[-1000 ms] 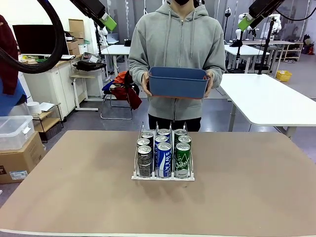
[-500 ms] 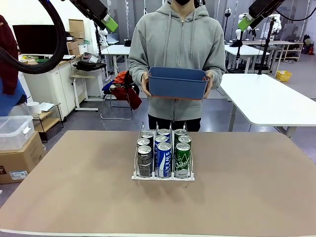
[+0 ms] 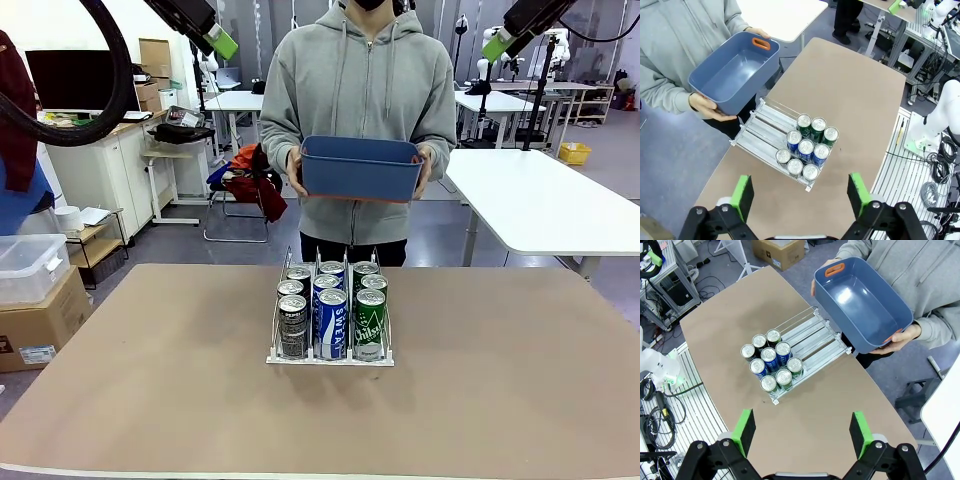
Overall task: Fill the beverage cans into the dispenser.
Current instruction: Place the picked Pepsi coke in the line of the Automatic Can Dispenser with the same cans.
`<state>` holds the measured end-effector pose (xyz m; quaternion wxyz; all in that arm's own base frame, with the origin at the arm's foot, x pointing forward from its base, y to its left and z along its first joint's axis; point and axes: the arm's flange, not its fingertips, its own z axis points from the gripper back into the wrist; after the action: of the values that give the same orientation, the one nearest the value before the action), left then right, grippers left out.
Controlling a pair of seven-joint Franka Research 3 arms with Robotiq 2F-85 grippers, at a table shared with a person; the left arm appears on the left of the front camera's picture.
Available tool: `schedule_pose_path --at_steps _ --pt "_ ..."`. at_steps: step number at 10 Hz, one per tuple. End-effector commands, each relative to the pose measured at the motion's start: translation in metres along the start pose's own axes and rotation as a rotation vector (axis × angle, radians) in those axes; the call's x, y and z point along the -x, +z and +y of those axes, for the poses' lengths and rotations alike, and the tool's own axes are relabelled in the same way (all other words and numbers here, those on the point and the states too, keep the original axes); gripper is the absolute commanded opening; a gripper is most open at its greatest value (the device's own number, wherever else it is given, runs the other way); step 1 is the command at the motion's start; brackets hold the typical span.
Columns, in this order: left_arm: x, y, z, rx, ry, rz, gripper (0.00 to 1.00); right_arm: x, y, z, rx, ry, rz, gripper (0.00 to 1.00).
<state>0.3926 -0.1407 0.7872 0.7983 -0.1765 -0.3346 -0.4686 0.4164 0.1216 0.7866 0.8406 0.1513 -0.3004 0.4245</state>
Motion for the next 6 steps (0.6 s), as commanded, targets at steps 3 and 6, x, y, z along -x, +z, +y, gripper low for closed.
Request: schedule_pose_path --at_steps 3,6 --pt "0.0033 0.0016 0.0004 0.003 -0.001 -0.004 1.00 0.0017 -0.0002 0.0009 -0.007 0.002 -0.001 1.00" --pt "0.0033 0.0016 0.0004 0.003 -0.001 -0.004 1.00 0.0017 -0.0002 0.0009 -0.007 0.002 -0.001 1.00"
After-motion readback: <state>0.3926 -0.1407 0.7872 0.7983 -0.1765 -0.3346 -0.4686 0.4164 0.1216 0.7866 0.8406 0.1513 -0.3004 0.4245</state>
